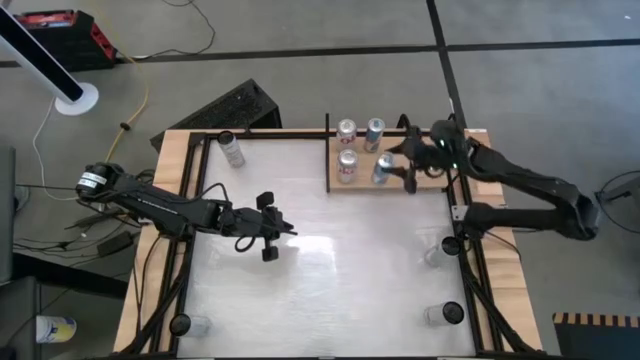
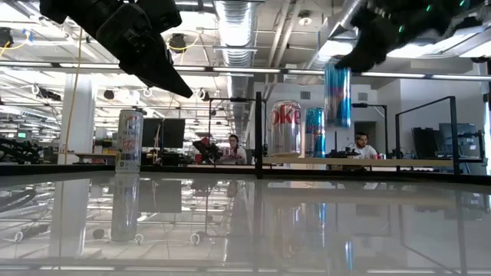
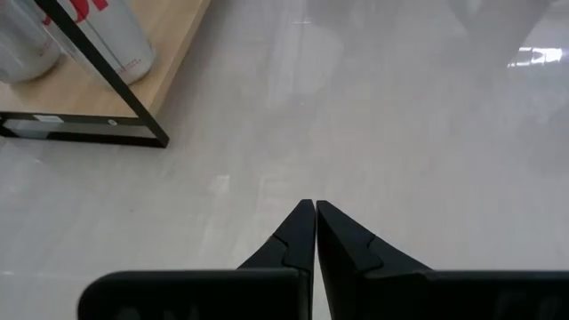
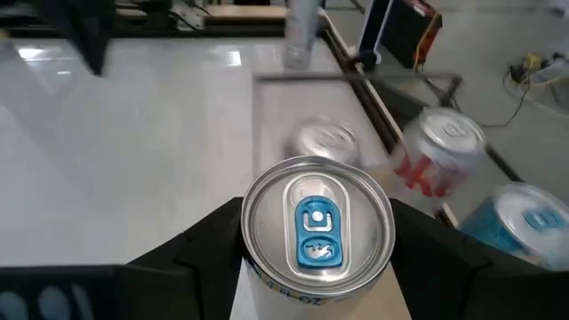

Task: Place canned beverage on shelf
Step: Put the blue soda can aligned with the other blue soda can on the shelf

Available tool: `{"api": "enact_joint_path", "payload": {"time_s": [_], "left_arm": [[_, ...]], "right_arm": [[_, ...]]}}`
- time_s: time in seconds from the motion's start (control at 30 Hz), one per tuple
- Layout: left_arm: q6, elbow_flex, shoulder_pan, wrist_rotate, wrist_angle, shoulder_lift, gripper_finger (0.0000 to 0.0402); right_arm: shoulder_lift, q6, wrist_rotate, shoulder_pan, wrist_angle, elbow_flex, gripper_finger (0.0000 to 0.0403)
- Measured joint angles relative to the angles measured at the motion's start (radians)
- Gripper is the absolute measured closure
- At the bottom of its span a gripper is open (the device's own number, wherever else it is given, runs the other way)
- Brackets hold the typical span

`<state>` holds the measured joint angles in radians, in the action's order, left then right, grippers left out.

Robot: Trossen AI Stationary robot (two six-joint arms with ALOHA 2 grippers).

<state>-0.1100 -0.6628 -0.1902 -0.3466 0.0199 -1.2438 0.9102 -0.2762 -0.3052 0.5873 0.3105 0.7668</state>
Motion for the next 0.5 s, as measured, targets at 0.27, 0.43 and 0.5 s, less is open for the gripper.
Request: {"api": "enact_joint_path", "payload": {"time_s": [0.27,0.43,0.5], "left_arm": [[-0.069,0.0,0.0,0.017,-0.007,0.0,0.0402],[-0.072,0.0,0.0,0.028,-0.007,0.0,0.0402],[-0.071,0.0,0.0,0.027,-0.007,0.0,0.0402]], "right_arm": [[0.186,-0.042,-0.259,0.24,-0.095,-0.006,0.0142],[0.256,-0.044,-0.297,0.26,-0.151,-0.004,0.0142],[0.266,-0.051,-0.294,0.257,-0.163,-0.005,0.0142]]}}
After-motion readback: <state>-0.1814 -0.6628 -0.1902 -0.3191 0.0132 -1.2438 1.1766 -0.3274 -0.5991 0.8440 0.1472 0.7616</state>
